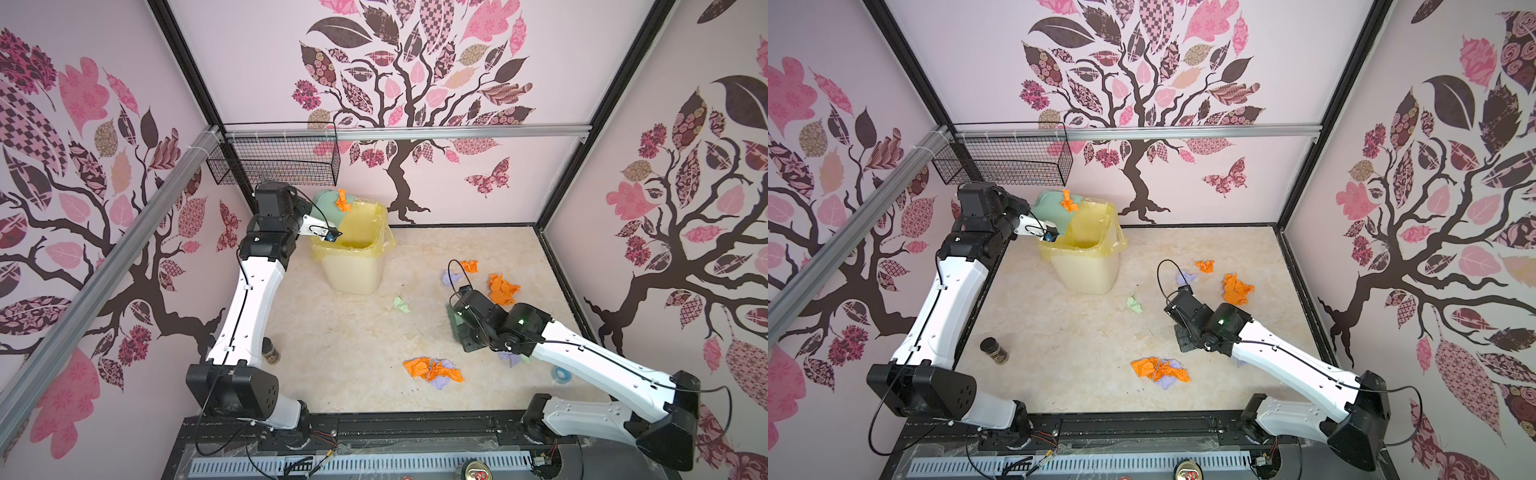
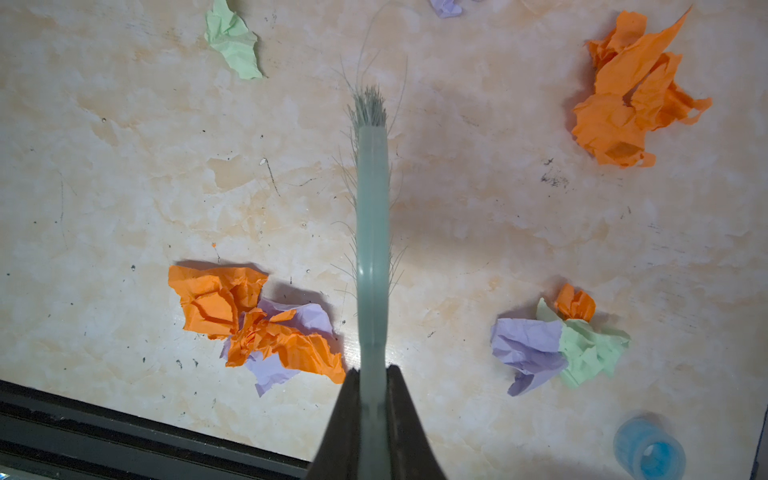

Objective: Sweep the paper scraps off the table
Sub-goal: 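Tip the dustpan with the left gripper to pour scraps into the bin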

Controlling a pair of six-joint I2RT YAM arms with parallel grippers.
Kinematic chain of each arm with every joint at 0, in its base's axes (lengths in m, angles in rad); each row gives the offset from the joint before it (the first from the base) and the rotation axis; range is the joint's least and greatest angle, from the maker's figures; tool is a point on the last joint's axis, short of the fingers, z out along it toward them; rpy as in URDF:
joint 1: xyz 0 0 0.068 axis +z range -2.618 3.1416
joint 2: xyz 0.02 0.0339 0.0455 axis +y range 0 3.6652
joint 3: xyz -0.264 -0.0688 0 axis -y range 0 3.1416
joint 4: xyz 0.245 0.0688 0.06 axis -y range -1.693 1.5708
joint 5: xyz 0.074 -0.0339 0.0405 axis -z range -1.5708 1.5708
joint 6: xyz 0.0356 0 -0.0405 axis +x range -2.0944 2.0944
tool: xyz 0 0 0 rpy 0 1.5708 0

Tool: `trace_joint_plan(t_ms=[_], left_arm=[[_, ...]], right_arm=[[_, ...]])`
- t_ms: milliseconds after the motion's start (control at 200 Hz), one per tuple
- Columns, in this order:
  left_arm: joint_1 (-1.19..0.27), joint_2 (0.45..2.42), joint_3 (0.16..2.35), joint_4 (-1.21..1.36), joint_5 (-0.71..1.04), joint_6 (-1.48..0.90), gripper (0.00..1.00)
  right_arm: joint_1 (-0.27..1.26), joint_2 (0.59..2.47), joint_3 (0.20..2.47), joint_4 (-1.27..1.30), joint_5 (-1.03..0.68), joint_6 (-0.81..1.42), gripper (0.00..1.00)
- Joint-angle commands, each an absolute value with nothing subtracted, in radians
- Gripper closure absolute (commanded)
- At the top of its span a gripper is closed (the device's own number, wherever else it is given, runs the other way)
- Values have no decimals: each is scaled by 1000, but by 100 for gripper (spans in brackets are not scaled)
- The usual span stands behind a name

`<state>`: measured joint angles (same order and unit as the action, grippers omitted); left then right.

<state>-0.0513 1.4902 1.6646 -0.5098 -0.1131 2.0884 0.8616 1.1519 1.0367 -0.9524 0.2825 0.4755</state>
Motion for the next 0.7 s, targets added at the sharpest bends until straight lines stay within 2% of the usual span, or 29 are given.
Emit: trace_joint_plan(t_ms=[0,345,510,695], left_arm=[[-53,1492,1680,-457,-100,2196,100],[-53,1458,1642,-462,-83,2281,100],[-52,1479,1700,-494,-63,2371,100],[-55,1489,1728,-493,24,2481,100]], right_arm=[[859,1105,1032,-959,289,492,100],[860,1103,1032,-963,290,487,100],[860,1103,1033,-958,289,492,100],[860,1103,1001,-924,272,500,100]])
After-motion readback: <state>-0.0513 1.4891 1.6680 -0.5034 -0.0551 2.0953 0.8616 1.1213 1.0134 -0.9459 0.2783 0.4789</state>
